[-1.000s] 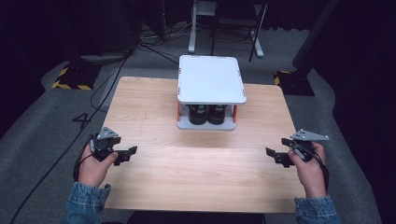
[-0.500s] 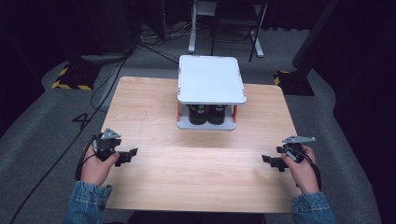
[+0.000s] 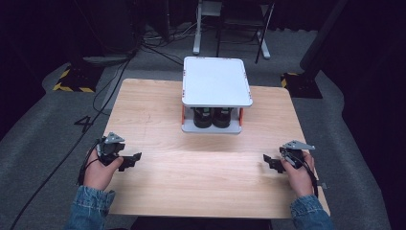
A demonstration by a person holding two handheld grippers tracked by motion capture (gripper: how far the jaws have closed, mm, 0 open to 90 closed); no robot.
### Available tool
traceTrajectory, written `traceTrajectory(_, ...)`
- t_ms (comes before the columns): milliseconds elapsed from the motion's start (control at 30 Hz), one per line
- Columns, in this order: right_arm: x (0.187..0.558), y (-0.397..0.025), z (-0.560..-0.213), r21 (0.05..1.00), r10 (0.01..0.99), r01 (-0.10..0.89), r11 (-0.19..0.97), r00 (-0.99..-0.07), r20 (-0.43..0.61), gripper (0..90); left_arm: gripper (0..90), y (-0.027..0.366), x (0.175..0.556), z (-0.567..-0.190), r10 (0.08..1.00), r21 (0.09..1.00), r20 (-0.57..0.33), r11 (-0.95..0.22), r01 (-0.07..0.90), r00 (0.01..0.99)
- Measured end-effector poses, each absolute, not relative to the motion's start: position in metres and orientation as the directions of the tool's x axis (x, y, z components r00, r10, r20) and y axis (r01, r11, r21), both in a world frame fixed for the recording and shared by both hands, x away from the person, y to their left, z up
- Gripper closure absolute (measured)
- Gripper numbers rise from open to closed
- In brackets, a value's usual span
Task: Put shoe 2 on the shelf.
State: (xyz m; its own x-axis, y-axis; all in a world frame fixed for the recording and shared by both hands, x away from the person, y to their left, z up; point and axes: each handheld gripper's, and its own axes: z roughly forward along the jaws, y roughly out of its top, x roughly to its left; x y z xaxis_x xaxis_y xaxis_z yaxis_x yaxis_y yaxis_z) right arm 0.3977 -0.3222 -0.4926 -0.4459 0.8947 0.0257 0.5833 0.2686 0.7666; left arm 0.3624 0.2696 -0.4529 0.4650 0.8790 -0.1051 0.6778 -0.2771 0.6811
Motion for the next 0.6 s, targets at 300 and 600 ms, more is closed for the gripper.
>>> traceTrajectory(300, 0.404, -0.316, -0.503, 0.763, 0.906, 0.59, 0.264, -0.422, 0.013, 16.5, 21.6, 0.269, 0.362, -0.455, 0.885, 0.68, -0.107, -0.267, 0.682, 0.454)
traceTrajectory(600, 0.407, -0.315, -0.505, 0.735, 0.896, 0.603, 0.31, -0.443, -0.015, 14.3, 21.7, 0.269, 0.363, -0.455, 0.889, 0.685, -0.102, -0.263, 0.68, 0.447)
